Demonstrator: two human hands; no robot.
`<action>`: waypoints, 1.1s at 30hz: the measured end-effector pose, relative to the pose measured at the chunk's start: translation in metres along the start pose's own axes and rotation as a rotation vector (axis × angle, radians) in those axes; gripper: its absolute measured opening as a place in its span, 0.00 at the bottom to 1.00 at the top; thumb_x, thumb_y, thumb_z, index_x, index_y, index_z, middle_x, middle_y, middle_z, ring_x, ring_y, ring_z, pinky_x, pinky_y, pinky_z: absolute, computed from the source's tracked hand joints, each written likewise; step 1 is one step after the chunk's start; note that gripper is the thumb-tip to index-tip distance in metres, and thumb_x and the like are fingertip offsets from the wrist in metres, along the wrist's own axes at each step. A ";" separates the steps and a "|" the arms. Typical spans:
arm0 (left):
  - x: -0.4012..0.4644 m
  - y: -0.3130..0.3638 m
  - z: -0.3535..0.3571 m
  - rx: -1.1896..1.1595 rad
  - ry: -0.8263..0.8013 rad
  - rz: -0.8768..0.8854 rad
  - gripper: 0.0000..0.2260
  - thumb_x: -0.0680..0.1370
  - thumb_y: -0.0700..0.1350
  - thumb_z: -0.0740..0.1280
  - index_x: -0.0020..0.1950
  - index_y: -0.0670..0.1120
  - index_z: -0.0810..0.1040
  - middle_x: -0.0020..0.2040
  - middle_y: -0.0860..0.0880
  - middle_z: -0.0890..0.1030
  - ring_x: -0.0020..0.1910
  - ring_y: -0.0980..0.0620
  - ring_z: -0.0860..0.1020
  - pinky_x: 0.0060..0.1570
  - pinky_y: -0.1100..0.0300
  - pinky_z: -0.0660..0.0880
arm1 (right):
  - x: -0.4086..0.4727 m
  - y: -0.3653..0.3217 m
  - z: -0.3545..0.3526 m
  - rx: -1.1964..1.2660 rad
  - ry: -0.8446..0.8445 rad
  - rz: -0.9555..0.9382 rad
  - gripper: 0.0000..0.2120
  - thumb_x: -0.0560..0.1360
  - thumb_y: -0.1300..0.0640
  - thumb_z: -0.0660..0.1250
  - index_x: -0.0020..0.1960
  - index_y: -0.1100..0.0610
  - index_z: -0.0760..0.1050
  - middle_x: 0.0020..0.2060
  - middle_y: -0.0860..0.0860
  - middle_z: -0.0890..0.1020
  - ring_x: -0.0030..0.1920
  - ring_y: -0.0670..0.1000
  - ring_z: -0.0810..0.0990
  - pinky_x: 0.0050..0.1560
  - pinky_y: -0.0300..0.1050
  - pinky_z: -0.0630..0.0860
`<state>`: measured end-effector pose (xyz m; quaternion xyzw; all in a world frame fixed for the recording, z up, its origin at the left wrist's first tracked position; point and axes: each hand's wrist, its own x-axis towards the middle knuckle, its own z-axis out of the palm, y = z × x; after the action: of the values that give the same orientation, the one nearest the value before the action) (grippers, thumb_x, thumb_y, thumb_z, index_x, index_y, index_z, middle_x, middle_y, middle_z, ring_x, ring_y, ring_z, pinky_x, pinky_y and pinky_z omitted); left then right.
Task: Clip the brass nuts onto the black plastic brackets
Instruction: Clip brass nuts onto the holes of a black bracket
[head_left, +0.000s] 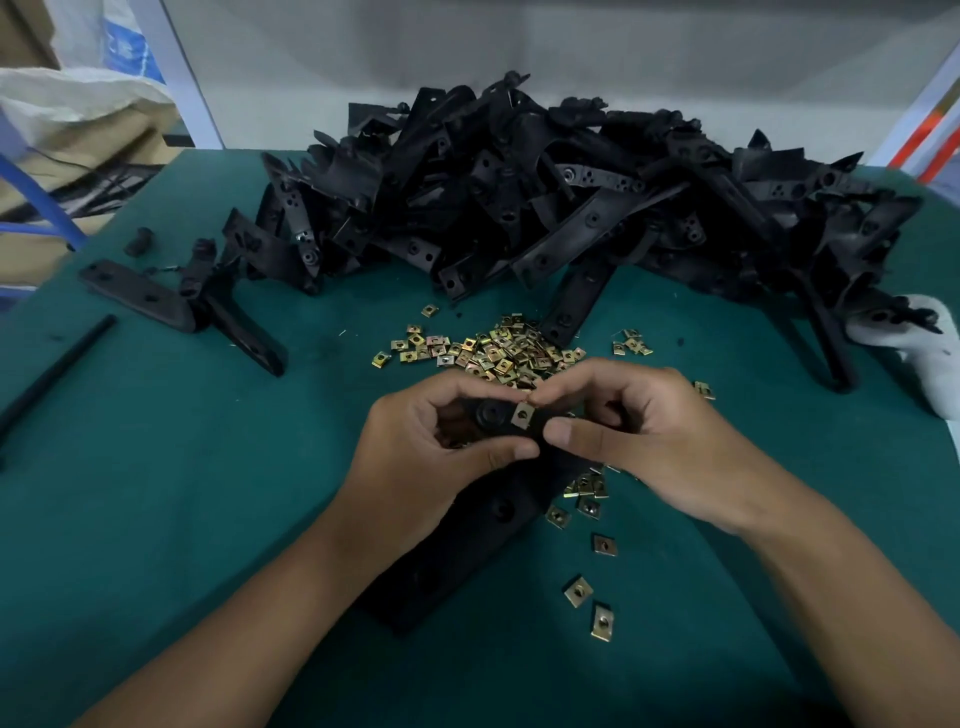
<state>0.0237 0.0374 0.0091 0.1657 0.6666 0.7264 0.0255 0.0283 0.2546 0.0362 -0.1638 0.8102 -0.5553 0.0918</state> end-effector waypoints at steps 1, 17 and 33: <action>0.000 0.000 0.000 0.009 -0.002 -0.005 0.14 0.65 0.44 0.80 0.49 0.53 0.86 0.45 0.50 0.88 0.45 0.56 0.86 0.46 0.67 0.80 | 0.001 0.000 0.001 0.006 0.007 -0.001 0.13 0.72 0.40 0.72 0.55 0.39 0.81 0.40 0.41 0.82 0.38 0.46 0.70 0.41 0.39 0.69; -0.001 -0.002 -0.005 0.245 -0.077 0.069 0.16 0.66 0.57 0.80 0.51 0.60 0.81 0.44 0.55 0.87 0.44 0.55 0.85 0.50 0.57 0.82 | 0.001 -0.007 0.023 0.124 0.029 0.076 0.07 0.74 0.46 0.74 0.44 0.49 0.82 0.34 0.43 0.81 0.35 0.42 0.75 0.36 0.32 0.70; 0.001 0.019 -0.016 0.150 -0.413 -0.067 0.14 0.66 0.45 0.83 0.46 0.54 0.82 0.41 0.40 0.84 0.39 0.48 0.81 0.40 0.57 0.78 | -0.003 -0.029 0.003 0.158 -0.304 0.204 0.04 0.71 0.55 0.75 0.41 0.55 0.82 0.34 0.49 0.81 0.36 0.45 0.77 0.39 0.35 0.72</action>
<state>0.0219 0.0203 0.0268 0.2901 0.7045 0.6241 0.1735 0.0371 0.2435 0.0620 -0.1551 0.7533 -0.5739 0.2812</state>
